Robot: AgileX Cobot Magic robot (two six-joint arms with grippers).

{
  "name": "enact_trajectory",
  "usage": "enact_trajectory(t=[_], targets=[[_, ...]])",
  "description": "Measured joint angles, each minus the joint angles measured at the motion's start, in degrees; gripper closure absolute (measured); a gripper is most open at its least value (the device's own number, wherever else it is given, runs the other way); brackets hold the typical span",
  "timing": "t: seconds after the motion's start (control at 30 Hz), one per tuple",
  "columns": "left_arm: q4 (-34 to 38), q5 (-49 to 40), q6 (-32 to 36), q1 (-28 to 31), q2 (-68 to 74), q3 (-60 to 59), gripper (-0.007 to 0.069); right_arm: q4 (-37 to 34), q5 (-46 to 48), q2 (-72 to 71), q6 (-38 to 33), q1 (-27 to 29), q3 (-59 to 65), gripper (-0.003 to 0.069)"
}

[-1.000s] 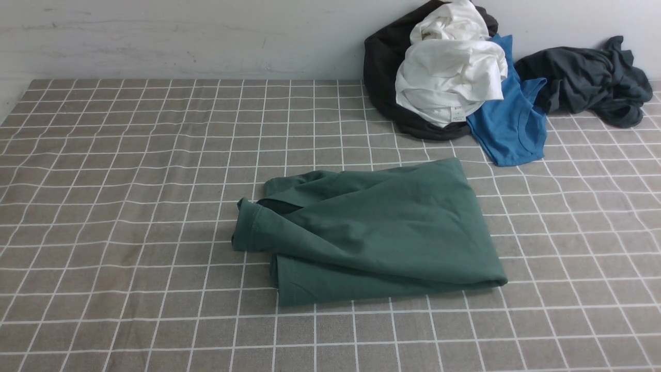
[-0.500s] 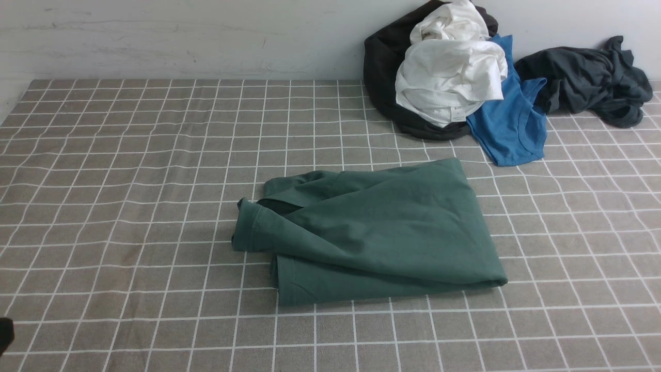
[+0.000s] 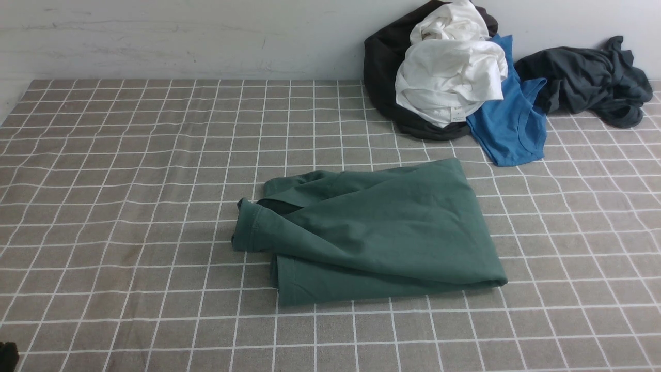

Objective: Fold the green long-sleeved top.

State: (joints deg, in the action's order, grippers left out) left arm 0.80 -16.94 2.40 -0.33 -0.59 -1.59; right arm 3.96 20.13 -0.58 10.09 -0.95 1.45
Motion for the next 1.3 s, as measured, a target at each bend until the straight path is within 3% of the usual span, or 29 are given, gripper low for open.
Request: enact_trajectory(t=[0.2, 1.3], targets=[[-0.8, -3.6, -2.0, -0.5, 0.0, 0.2, 0.0631, 0.0, 0.0, 0.0, 0.0, 0.0, 0.0, 0.0673], [-0.8, -3.7, -2.4, -0.6, 0.0, 0.2, 0.0631, -0.1, 0.0, 0.0, 0.0, 0.0, 0.0, 0.0673]])
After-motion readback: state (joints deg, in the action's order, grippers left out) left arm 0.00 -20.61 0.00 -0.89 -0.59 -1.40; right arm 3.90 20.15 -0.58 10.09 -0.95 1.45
